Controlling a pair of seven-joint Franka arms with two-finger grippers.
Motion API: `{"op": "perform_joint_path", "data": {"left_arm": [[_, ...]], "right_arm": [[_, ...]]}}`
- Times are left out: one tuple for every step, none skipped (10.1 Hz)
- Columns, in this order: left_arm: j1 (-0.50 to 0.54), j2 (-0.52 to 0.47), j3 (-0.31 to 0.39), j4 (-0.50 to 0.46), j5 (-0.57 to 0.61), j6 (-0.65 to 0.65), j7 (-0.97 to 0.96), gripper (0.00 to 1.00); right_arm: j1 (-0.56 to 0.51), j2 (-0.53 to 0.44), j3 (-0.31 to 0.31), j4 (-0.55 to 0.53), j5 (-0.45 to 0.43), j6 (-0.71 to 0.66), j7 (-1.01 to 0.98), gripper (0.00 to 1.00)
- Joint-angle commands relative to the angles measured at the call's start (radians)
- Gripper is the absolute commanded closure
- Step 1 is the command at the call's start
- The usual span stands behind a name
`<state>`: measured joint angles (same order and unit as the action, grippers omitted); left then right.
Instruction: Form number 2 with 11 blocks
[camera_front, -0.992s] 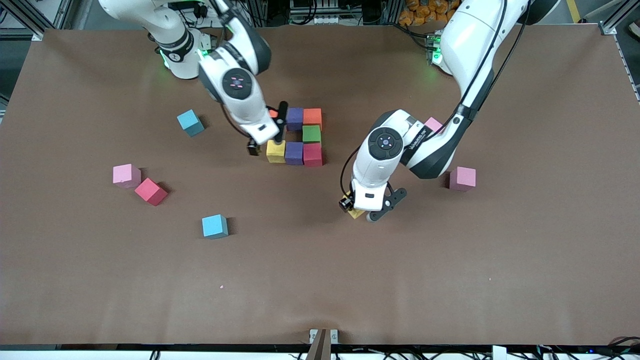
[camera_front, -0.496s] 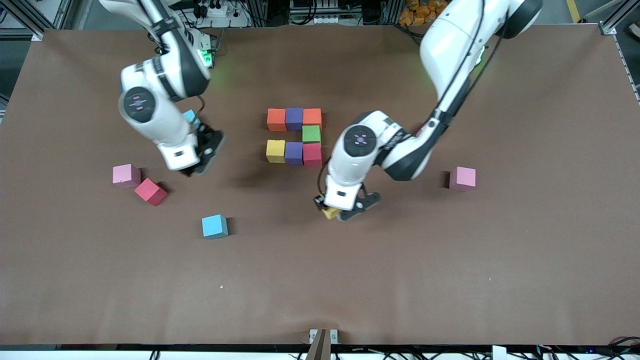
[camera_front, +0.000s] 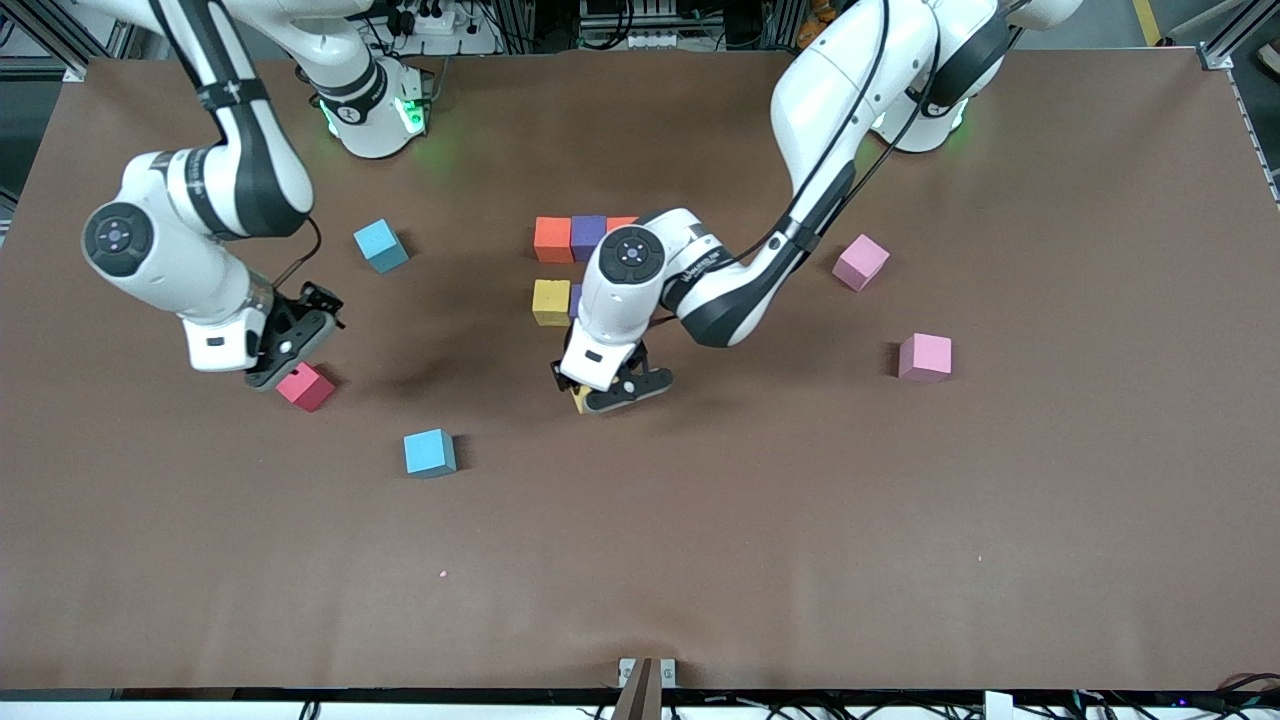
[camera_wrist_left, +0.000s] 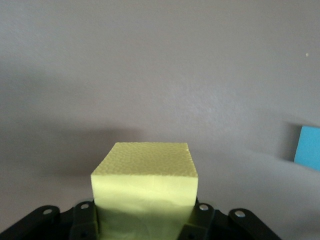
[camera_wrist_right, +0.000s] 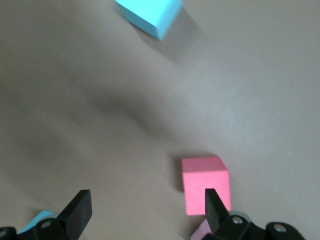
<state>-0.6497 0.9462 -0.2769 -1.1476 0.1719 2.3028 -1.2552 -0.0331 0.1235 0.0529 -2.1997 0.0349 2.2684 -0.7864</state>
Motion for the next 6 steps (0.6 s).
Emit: {"op": "perform_joint_path", "data": {"left_arm": [[-0.034, 0.025, 0.012, 0.042, 0.011, 0.003, 0.034, 0.71], [-0.044, 0.026, 0.013, 0.042, 0.011, 0.006, 0.036, 0.71], [-0.062, 0.032, 0.022, 0.040, 0.011, 0.015, 0.037, 0.71], [-0.089, 0.042, 0.044, 0.040, 0.011, 0.018, 0.039, 0.71], [-0.108, 0.046, 0.053, 0.040, 0.011, 0.018, 0.057, 0.71], [-0.114, 0.051, 0.054, 0.040, 0.011, 0.018, 0.062, 0.71]], "right_arm": [[-0.077, 0.092, 0.013, -0.015, -0.007, 0.106, -0.022, 0.00], [-0.082, 0.122, 0.013, -0.038, -0.007, 0.181, -0.046, 0.00], [-0.090, 0.154, 0.013, -0.031, -0.007, 0.203, -0.139, 0.00], [-0.103, 0.191, 0.013, -0.006, -0.001, 0.206, -0.198, 0.00], [-0.103, 0.212, 0.013, 0.023, -0.001, 0.198, -0.226, 0.00], [-0.105, 0.220, 0.013, 0.029, -0.006, 0.198, -0.241, 0.00]]}}
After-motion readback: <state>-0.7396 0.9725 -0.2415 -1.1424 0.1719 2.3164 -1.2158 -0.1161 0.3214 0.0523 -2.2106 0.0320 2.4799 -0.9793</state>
